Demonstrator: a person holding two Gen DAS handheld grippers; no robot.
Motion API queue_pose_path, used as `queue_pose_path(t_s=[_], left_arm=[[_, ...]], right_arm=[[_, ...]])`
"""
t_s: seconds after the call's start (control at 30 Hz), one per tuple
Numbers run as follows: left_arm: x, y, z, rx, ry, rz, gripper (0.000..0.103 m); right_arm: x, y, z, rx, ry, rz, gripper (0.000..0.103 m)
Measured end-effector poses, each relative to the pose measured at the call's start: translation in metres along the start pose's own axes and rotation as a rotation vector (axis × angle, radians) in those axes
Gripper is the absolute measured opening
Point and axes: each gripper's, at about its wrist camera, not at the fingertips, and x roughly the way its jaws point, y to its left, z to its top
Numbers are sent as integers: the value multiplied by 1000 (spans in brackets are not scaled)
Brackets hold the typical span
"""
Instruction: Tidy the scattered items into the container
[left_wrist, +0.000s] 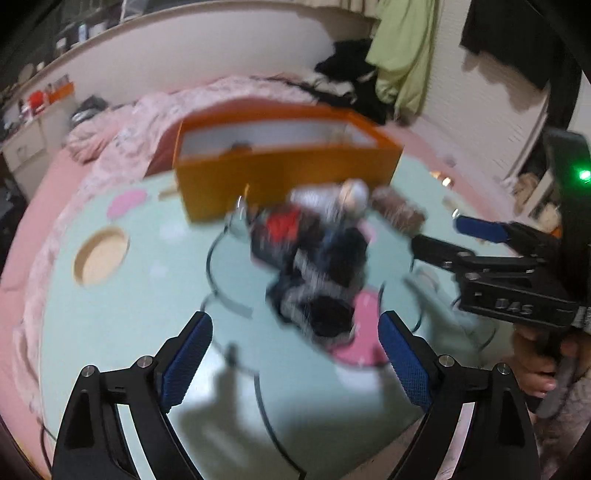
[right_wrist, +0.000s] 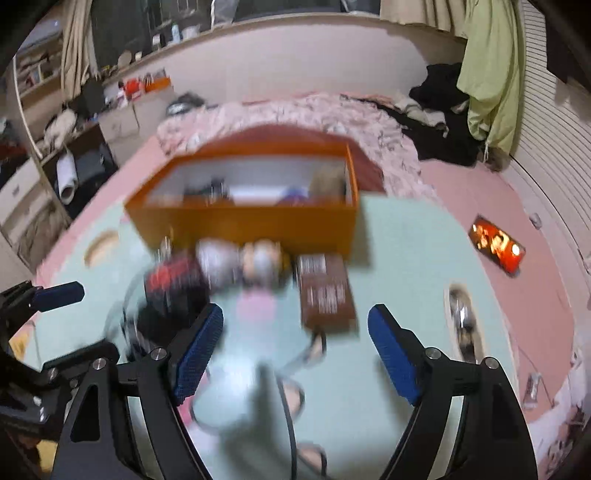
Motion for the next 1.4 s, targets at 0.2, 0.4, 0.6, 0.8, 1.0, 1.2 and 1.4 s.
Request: queue_pose_path(t_s=[0.2,0.4,0.6,0.8,1.0,1.2,1.4], left_arm=[[15,2,-18,-10,1,89,103],[13,4,-25,-1,-39,77,103],[15,6,-26,3,-47,72,103],[15,6,-26,4,-48,71,103],[15,5,-26,4,-48,71,103],[15,5,-27,6,-49,71,103],[15,5,-26,6,-49,71,103]], right_arm=[[12,9,-31,-34,64,-7,81],[18,14,-40,-46,57,-21,103],[18,14,-42,-55,40,-11,103],[18,17,-43,-59,37,-9,103],[18,18,-43,-59,36,-8,103],[19,18,-43,-58,36,-9,103],[19,18,-43,-58,36,-9,103]])
